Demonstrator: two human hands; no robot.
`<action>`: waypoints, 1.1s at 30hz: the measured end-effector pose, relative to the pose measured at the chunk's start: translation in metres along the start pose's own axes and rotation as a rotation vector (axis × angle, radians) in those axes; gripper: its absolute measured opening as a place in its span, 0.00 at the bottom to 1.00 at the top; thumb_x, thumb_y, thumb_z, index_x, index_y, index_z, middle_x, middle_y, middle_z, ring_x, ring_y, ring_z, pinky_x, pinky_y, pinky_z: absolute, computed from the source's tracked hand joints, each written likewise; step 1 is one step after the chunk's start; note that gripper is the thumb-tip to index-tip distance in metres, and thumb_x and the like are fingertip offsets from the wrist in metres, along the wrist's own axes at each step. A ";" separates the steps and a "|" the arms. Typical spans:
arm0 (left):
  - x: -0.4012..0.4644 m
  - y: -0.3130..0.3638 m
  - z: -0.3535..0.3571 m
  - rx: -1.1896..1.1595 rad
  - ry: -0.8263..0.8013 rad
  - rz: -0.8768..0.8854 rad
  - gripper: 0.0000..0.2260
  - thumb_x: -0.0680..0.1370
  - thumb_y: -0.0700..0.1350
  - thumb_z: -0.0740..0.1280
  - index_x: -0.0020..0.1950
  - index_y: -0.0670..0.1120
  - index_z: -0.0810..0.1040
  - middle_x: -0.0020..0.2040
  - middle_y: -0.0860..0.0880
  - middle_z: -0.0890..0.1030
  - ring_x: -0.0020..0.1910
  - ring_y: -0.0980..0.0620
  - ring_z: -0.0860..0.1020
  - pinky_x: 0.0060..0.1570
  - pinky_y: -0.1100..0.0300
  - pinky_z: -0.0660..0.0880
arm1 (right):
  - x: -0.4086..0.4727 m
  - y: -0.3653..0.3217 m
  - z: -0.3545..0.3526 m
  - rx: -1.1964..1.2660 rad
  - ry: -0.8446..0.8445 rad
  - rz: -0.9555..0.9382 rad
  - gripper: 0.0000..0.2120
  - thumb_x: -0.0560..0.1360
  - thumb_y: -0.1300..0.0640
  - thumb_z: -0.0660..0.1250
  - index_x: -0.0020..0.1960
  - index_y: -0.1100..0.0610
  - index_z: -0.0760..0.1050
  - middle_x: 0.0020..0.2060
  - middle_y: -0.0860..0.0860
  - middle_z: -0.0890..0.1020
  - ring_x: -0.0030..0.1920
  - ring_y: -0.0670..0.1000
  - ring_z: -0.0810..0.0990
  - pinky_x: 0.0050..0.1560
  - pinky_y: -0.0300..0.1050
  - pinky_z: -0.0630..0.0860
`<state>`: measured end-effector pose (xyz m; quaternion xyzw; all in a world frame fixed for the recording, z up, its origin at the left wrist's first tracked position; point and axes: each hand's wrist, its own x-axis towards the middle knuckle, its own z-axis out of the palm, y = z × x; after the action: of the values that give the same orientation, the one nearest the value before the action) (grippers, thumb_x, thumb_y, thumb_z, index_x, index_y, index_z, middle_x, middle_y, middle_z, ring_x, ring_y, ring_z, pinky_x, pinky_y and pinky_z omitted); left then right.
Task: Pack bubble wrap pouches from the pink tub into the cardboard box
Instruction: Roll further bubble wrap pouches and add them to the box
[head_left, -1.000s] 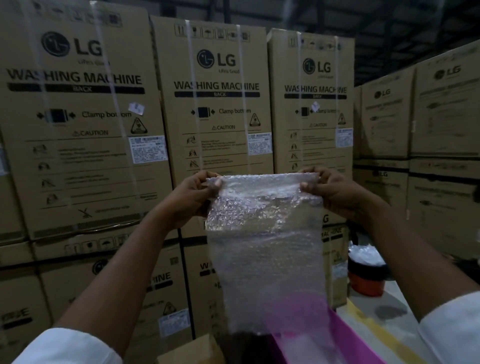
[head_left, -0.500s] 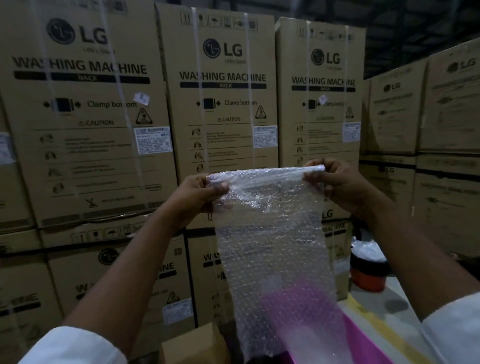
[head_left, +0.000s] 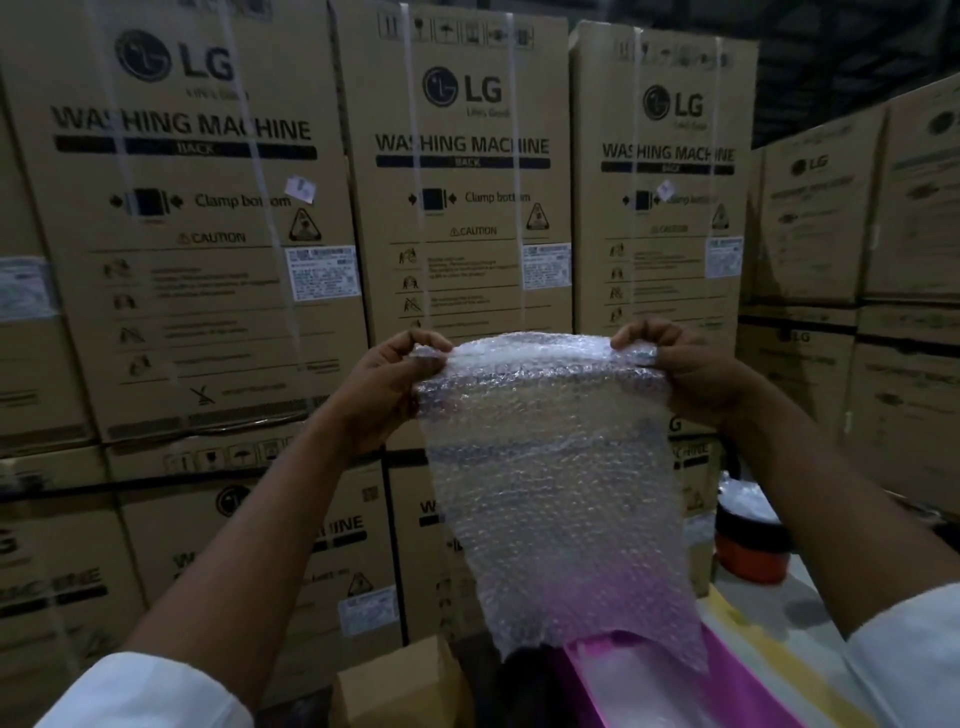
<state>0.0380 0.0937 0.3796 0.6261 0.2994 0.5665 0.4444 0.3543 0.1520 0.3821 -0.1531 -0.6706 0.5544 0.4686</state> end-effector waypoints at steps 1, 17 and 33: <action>-0.001 0.000 0.001 0.000 -0.009 0.001 0.08 0.74 0.39 0.64 0.41 0.48 0.82 0.40 0.47 0.82 0.38 0.50 0.81 0.38 0.55 0.81 | 0.001 0.000 0.000 0.007 0.020 0.010 0.04 0.66 0.62 0.71 0.37 0.55 0.83 0.40 0.54 0.83 0.37 0.49 0.83 0.36 0.40 0.80; -0.007 -0.011 0.004 0.178 0.201 -0.015 0.25 0.66 0.32 0.73 0.61 0.47 0.72 0.49 0.42 0.82 0.48 0.46 0.83 0.48 0.53 0.81 | 0.004 0.012 -0.007 -0.117 0.178 0.068 0.26 0.70 0.71 0.69 0.66 0.57 0.72 0.54 0.58 0.81 0.51 0.54 0.83 0.46 0.42 0.81; -0.012 -0.017 0.008 0.135 0.077 -0.172 0.11 0.80 0.36 0.60 0.40 0.47 0.74 0.38 0.47 0.77 0.31 0.53 0.77 0.26 0.62 0.74 | -0.006 0.016 -0.001 -0.100 0.095 0.132 0.08 0.78 0.71 0.58 0.47 0.61 0.74 0.38 0.53 0.85 0.40 0.49 0.84 0.39 0.40 0.82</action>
<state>0.0461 0.0882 0.3596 0.6043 0.4063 0.5284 0.4365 0.3532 0.1537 0.3654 -0.2463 -0.6629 0.5419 0.4541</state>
